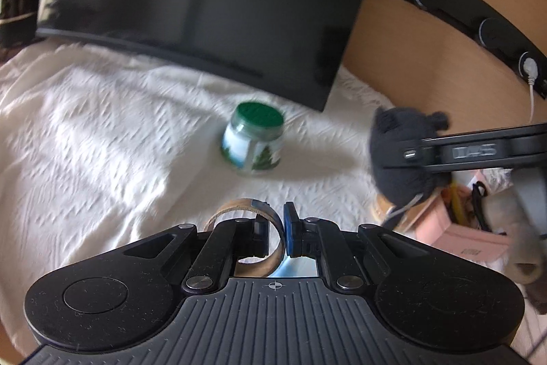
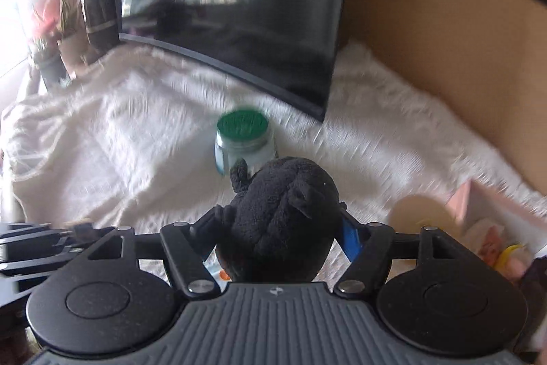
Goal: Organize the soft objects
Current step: 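Grasp the black plush bear with the right gripper while the left gripper holds the tape roll, then carry the tape roll and bear over the pink box and open both grippers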
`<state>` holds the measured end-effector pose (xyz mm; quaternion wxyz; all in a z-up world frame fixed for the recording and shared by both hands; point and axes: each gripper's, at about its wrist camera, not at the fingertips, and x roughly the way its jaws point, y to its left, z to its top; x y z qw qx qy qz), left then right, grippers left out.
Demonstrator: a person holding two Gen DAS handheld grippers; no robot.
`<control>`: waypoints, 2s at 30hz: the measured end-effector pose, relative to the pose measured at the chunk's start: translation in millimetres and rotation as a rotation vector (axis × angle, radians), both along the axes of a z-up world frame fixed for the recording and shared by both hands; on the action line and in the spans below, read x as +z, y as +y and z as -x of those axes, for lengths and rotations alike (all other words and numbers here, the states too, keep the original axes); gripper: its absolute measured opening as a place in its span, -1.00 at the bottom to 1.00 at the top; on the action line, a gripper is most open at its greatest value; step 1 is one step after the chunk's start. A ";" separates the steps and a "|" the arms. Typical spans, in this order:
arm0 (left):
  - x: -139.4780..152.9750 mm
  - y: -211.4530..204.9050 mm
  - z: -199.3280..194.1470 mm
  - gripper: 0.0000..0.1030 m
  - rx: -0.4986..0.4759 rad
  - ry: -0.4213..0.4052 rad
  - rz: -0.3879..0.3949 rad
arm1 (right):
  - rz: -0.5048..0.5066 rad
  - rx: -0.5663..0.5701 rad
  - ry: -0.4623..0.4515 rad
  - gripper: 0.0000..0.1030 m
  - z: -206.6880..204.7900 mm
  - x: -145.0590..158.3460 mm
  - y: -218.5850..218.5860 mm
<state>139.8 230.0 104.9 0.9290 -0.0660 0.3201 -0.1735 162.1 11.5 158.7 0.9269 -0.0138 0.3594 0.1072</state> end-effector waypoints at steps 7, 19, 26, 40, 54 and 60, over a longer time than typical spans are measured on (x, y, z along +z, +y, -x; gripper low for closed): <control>37.7 -47.2 -36.5 -0.79 -0.102 -0.088 0.005 | 0.026 -0.083 -0.149 0.35 30.4 58.0 -55.6; 64.2 -203.5 -76.6 -0.79 -0.426 -0.041 0.083 | 0.080 -0.469 -0.226 0.36 65.0 81.1 -190.9; 36.2 -289.8 -68.0 -0.79 -0.595 0.044 0.037 | 0.048 -0.595 -0.169 0.36 70.6 60.0 -238.8; -18.9 -355.0 -69.6 -0.63 -0.761 0.196 -0.266 | 0.020 -0.623 -0.077 0.36 53.2 29.8 -260.2; 0.7 -329.4 -100.0 -0.62 -0.682 0.370 -0.099 | -0.063 -0.649 -0.023 0.36 49.4 7.5 -269.5; -37.1 -368.0 -61.3 -0.52 -0.849 0.279 -0.401 | -0.110 -0.662 0.003 0.36 48.1 -6.2 -274.8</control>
